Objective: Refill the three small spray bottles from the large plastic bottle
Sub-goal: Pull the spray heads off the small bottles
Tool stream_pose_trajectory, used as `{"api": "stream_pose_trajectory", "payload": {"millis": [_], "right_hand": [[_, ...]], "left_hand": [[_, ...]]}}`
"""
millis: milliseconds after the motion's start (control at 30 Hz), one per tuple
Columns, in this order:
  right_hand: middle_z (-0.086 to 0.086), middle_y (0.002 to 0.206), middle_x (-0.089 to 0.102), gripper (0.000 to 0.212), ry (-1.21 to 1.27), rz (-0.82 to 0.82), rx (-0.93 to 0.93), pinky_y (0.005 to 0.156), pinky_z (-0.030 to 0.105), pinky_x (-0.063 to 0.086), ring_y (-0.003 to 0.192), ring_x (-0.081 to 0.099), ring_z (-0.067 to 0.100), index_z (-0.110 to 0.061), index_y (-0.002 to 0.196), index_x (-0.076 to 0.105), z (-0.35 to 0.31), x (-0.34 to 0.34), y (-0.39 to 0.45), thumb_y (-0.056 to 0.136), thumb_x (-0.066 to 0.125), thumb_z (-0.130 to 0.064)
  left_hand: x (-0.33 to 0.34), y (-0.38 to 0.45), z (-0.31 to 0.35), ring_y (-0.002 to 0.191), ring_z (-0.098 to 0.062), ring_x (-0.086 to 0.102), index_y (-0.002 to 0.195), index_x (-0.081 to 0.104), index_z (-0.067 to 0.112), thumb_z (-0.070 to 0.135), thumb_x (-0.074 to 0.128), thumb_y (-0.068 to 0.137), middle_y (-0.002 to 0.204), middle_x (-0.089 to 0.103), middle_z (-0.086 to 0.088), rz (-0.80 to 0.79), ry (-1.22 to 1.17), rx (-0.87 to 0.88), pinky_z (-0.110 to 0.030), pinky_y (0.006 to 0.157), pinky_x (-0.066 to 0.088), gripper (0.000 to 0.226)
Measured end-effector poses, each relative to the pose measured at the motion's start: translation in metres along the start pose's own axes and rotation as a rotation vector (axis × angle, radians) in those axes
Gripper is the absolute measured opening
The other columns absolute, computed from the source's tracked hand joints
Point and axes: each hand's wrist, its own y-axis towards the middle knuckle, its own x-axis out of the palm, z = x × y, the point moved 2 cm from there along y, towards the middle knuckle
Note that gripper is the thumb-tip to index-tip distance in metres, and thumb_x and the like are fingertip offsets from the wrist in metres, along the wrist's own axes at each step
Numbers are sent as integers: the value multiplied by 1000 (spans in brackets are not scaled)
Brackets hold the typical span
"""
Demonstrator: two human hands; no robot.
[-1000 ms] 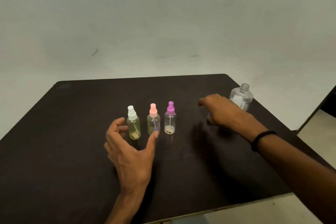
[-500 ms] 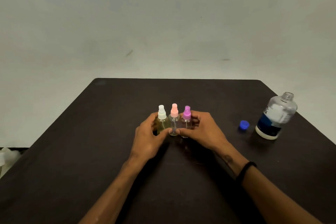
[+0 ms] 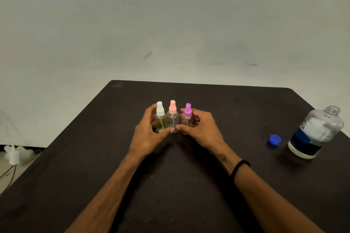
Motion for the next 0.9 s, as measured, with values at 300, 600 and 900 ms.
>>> {"api": "stream_pose_trajectory", "payload": {"millis": [300,600,900], "right_hand": [[0,104,78,62,273,33,94,89,31,63,96,77,14,-16,128,68,20,-49,-24,72,96,-18],[29,129,69,40,895,-264,271,97,48,60,112,72,34,7,134,63,37,-90,-41,102,60,-17],[28,122,71,45,1094,-352,352,95,44,62,108,75,32,9,139,58,40,-93,-33,104,53,-20]], "left_hand": [[16,-59,79,115,-18,59,137,55,10,31,80,90,132,58,-2,419,274,658,-31,92,53,57],[132,1,78,124,-20,68,140,62,17,31,42,112,132,73,-3,-259,-646,-273,-37,100,58,37],[134,34,69,93,-11,74,127,70,15,25,53,102,117,77,-3,-435,-963,-356,-29,83,63,32]]}}
